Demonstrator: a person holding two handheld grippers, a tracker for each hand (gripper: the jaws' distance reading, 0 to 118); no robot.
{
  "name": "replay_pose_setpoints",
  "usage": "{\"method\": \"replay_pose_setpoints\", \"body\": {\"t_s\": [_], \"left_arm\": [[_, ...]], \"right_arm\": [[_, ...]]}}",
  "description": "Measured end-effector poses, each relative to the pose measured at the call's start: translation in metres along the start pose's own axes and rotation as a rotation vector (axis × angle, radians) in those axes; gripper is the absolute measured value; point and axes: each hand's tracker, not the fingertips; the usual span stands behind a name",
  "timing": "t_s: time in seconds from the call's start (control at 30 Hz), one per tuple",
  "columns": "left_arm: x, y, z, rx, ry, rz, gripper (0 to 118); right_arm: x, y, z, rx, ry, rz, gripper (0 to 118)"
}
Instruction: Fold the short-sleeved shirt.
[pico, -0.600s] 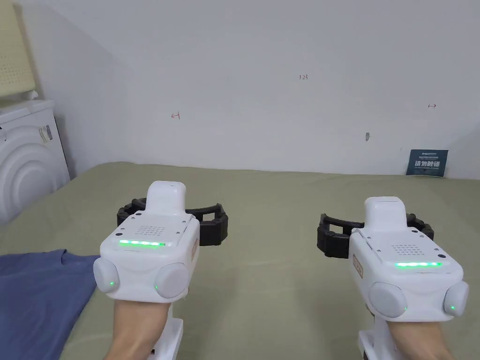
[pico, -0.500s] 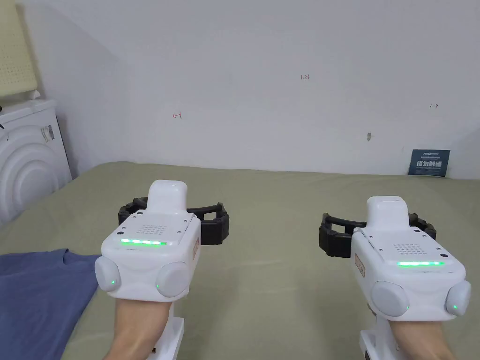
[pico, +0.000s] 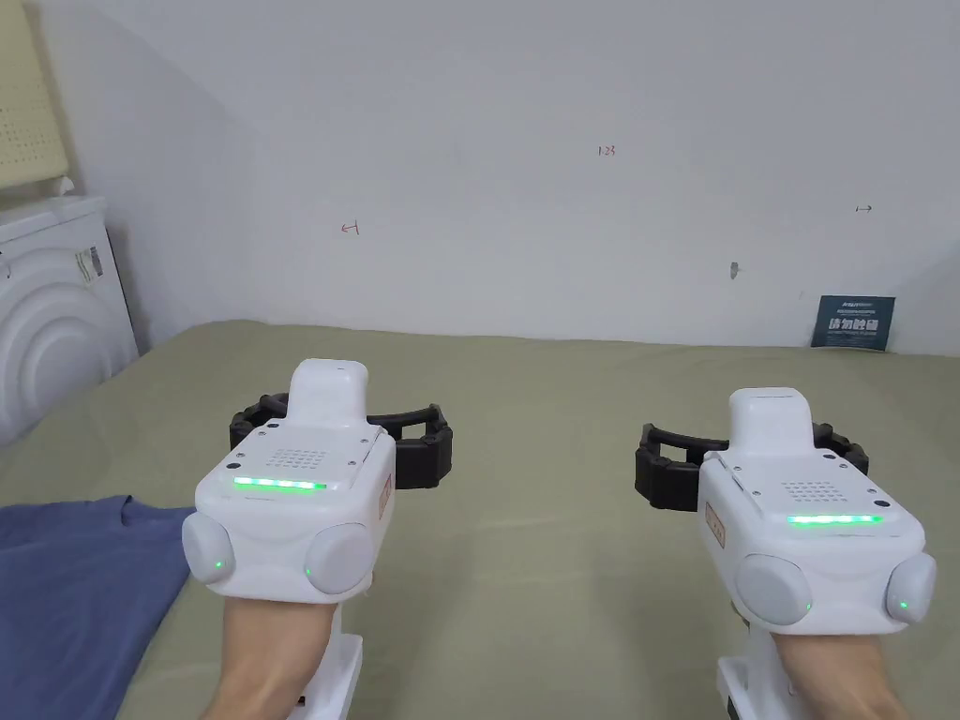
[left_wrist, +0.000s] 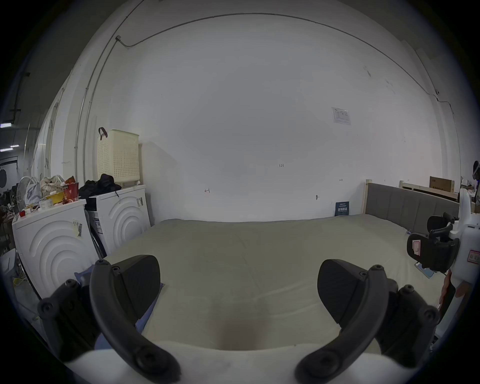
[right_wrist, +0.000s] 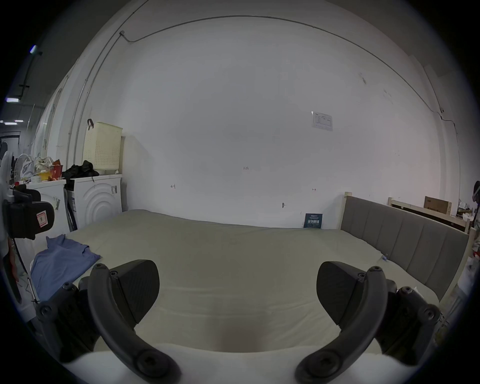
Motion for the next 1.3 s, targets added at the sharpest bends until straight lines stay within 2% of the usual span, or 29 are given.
{"method": "replay_pose_setpoints", "body": {"t_s": [1.3], "left_arm": [[0.0029, 0.0007, 0.0045, 0.003, 0.000, -0.005, 118]], "right_arm": [[-0.0020, 0.0010, -0.0003, 0.001, -0.003, -0.002, 118]]}}
